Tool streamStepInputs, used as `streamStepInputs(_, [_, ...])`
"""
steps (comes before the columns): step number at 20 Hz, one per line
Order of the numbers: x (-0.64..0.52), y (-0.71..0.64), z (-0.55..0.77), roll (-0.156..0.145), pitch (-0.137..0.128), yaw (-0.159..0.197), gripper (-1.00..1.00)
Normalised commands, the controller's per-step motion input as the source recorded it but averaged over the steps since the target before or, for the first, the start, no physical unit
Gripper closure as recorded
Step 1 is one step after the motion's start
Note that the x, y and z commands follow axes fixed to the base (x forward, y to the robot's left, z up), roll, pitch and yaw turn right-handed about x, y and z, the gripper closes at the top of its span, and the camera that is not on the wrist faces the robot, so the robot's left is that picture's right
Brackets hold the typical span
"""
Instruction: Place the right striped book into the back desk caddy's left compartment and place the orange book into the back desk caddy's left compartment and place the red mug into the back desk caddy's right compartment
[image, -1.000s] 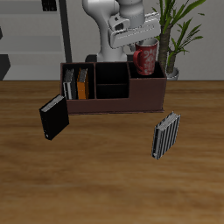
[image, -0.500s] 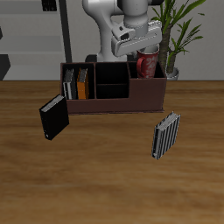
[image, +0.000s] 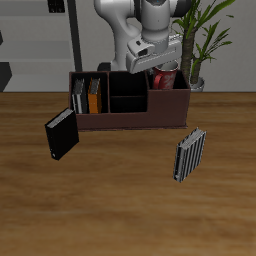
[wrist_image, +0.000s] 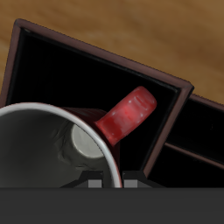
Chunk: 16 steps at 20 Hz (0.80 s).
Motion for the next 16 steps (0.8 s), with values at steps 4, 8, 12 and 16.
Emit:
streamStepInputs(4, [0.11,-0.10,-0.16,-0.027,0.055,-0.005,1.00])
streamStepInputs(8, [0.10,-0.15,-0.09,-0.050,0.058,-0.044,-1.00])
streamStepInputs(12, [0.04,-0.06,0.01,-0.012,0.010,-0.019,-1.00])
streamStepInputs(16, [0.02,-0.04,0.09,-0.001,-0.008,-0.029,-1.00])
